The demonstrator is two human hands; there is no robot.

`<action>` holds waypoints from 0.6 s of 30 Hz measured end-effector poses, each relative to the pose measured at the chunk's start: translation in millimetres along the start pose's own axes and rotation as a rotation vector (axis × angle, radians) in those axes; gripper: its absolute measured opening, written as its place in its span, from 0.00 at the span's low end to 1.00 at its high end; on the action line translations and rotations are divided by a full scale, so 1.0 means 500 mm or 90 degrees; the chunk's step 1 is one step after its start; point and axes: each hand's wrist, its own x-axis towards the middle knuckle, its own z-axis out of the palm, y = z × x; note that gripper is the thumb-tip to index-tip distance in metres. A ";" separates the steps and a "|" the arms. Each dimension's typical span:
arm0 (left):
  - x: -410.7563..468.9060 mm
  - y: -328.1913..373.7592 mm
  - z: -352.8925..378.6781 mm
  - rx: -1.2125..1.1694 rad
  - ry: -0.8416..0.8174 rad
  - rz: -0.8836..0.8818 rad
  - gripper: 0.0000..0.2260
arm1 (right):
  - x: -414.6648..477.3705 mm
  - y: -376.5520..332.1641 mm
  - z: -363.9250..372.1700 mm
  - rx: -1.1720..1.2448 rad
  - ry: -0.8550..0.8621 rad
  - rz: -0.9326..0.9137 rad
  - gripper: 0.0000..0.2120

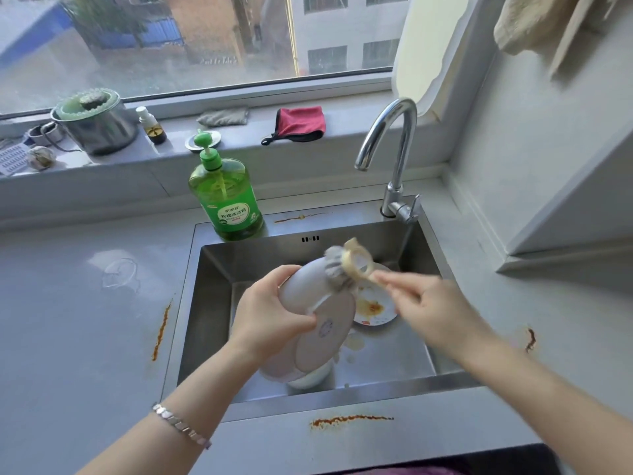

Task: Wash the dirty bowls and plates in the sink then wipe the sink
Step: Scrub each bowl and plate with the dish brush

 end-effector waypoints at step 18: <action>0.011 0.013 0.039 -0.050 0.102 -0.047 0.24 | 0.061 0.045 0.035 0.072 -0.034 0.025 0.15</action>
